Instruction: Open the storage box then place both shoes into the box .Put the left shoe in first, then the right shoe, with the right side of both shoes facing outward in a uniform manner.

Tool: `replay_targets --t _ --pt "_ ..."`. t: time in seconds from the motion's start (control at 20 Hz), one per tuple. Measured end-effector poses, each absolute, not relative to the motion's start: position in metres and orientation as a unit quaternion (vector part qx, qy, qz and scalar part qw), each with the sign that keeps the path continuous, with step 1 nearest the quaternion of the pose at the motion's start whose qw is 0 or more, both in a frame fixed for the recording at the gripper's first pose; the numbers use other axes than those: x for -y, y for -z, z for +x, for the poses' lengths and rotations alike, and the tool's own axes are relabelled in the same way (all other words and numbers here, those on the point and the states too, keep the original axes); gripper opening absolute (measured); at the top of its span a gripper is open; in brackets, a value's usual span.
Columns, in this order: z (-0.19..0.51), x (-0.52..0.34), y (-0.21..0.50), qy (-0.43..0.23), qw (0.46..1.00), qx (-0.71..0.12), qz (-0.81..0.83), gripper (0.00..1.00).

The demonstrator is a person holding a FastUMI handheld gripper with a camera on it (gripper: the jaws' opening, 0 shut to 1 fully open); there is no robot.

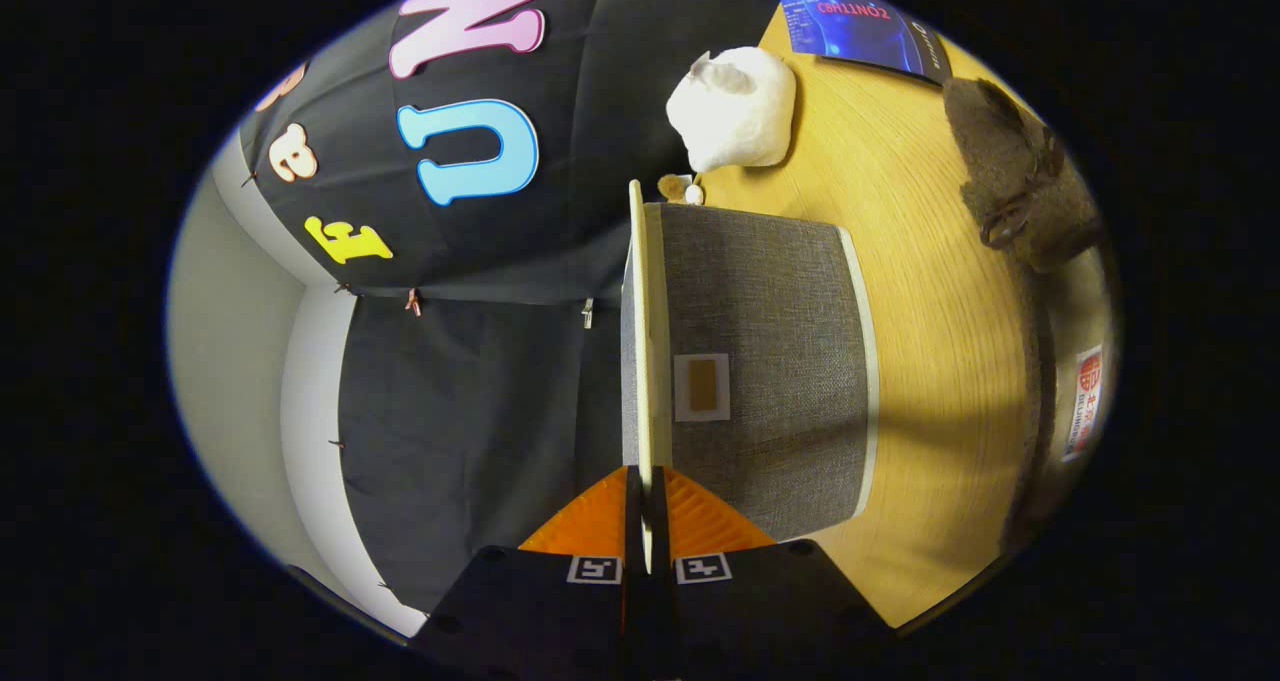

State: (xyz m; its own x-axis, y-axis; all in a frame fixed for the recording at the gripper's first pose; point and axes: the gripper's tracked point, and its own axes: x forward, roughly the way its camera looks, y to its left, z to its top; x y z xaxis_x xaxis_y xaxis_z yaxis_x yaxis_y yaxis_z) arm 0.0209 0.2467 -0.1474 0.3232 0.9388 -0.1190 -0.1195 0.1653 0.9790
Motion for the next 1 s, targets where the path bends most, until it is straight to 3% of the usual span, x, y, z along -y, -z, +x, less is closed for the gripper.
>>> replay_targets --t 0.45,1.0 --pt "0.025 -0.266 0.054 -0.422 0.71 -0.366 0.43 0.05" --pt "0.018 -0.375 -0.041 -0.434 0.78 -0.329 0.309 0.05"
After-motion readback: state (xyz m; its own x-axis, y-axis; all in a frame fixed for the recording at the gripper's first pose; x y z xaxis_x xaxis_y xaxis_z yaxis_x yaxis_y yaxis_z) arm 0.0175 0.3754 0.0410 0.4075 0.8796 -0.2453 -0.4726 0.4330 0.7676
